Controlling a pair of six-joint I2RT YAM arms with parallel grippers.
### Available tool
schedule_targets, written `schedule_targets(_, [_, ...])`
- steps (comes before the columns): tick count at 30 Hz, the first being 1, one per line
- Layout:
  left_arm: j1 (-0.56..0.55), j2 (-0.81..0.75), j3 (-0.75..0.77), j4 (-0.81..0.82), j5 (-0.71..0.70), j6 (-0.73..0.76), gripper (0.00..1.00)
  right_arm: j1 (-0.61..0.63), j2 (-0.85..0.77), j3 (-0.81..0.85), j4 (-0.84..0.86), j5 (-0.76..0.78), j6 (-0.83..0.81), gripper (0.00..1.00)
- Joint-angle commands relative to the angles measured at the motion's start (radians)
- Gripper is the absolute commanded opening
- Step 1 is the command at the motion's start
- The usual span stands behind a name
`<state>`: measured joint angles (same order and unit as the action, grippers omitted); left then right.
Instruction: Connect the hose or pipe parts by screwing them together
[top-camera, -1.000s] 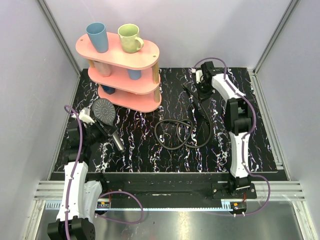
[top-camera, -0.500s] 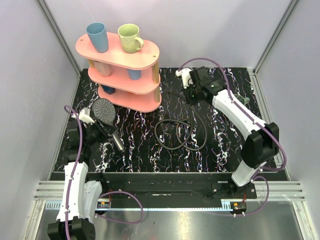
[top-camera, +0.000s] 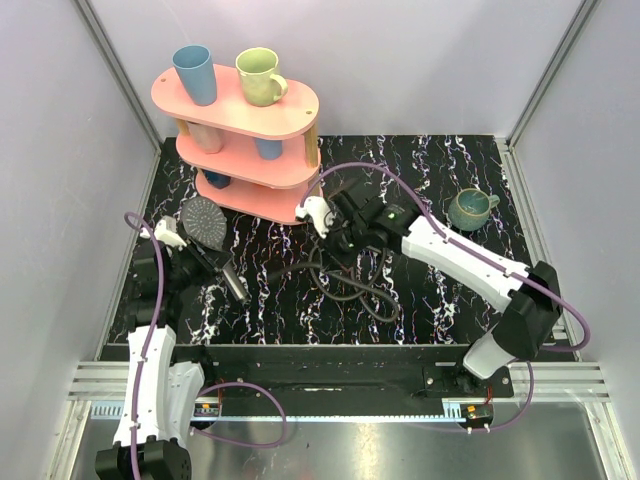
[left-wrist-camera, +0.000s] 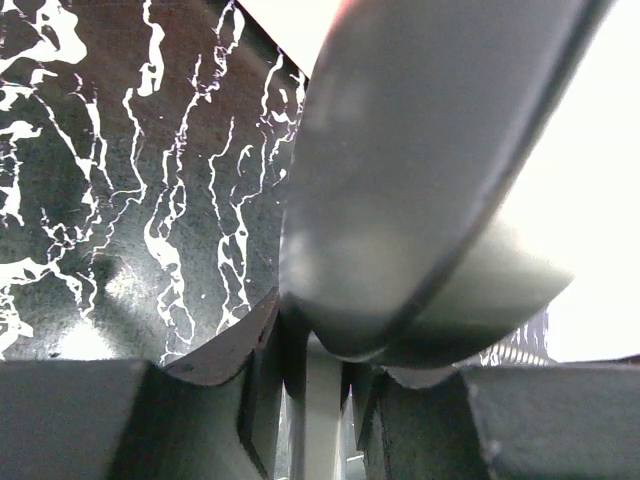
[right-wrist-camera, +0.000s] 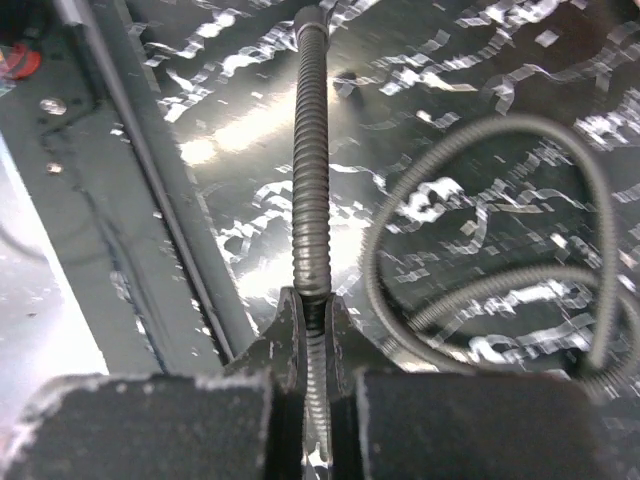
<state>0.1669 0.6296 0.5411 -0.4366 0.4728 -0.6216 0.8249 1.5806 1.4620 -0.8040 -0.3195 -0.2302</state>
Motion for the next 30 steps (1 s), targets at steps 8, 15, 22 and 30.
schedule_targets(8, [0.006, -0.013, 0.060, 0.035, -0.060, -0.020, 0.00, 0.020, 0.128, -0.178, 0.080, 0.001, 0.009, 0.00])
schedule_targets(15, [0.006, -0.022, 0.056, 0.042, -0.088, -0.013, 0.00, 0.019, 0.148, -0.212, 0.065, 0.160, -0.020, 0.08])
schedule_targets(22, [0.008, 0.004, 0.046, 0.062, -0.057, -0.018, 0.00, -0.001, 0.173, -0.175, 0.043, 0.203, -0.017, 0.43])
schedule_targets(30, [0.006, 0.001, 0.033, 0.104, 0.001, -0.043, 0.00, -0.001, 0.052, -0.279, 0.494, 0.056, 0.102, 0.58])
